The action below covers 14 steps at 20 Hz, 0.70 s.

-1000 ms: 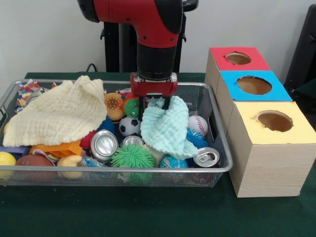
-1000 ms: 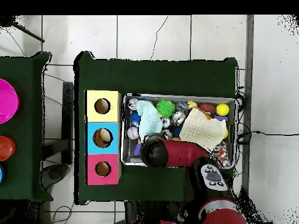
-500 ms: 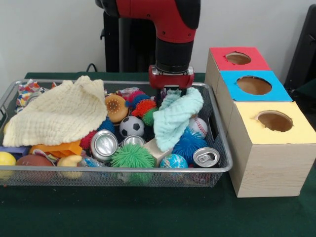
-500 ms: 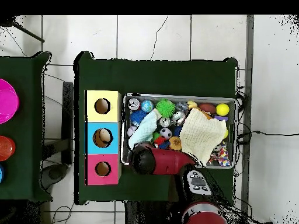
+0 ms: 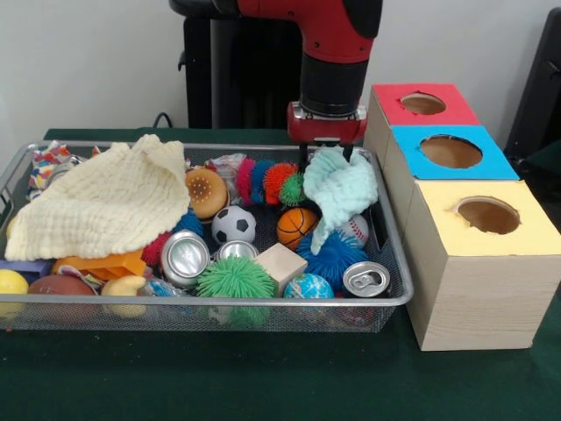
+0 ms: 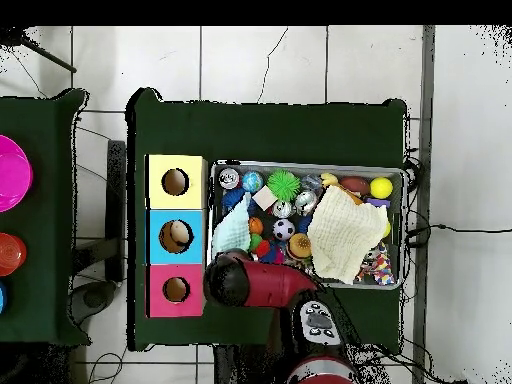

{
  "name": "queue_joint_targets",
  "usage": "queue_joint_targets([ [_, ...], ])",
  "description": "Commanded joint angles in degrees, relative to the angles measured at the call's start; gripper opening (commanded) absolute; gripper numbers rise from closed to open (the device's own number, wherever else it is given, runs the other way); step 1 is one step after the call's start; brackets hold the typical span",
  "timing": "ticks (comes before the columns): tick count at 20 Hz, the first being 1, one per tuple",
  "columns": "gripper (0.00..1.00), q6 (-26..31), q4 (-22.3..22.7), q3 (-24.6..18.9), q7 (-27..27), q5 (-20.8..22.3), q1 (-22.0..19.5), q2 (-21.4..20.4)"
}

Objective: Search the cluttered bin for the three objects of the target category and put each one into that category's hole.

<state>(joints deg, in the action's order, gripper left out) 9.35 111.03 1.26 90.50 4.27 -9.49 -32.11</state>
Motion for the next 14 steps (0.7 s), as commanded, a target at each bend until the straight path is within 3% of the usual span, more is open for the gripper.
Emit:
queue_joint_targets([
  [1,1.0,1.2,4.0,-1.4,14.0,-3.9,0.7,2.6],
  [2,1.0,1.5,3.6,-1.4,13.7,-4.2,0.6,2.7],
  [3,0.0,1.1,3.8,-1.4,13.3,-4.5,0.5,2.7],
  [14,0.0,2.5,1.3,0.4,11.7,-4.3,1.5,2.8],
])
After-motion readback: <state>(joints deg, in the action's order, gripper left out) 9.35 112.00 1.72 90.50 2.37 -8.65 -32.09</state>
